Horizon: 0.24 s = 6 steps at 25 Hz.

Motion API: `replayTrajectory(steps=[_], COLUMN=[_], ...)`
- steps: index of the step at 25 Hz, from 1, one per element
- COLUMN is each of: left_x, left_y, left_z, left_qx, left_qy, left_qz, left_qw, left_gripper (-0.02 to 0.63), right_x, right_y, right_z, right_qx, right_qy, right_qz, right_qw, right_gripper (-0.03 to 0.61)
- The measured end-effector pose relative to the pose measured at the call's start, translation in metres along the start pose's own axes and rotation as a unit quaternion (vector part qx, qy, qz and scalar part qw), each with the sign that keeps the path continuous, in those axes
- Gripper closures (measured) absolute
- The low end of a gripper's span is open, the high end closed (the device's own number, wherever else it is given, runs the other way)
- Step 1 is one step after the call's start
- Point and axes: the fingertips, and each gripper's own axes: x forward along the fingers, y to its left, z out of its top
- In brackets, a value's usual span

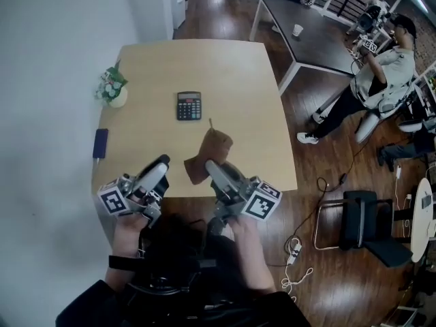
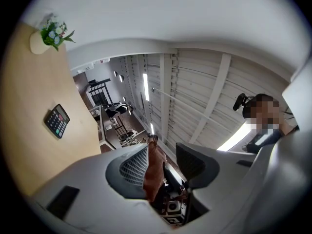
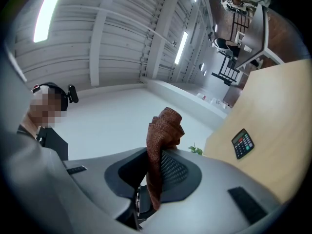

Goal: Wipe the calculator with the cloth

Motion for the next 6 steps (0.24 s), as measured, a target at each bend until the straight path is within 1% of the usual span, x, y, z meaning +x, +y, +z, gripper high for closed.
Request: replayTrajectory(steps=[6], left_x=[-0.003], left_y=[-0.010], left_z=[-0.018], left_qx=[-0.016], left_qy=[0.001], left_qz=[0.019], left_qw=[0.9997], left_gripper=[0.446], right_x=[-0.007], right_y=[0.016], right_z=[-0.007], right_qx=[0.017], right_qy=[0.013], right_qz=[0.012], right_qw=[1.000], right_gripper=[0.520])
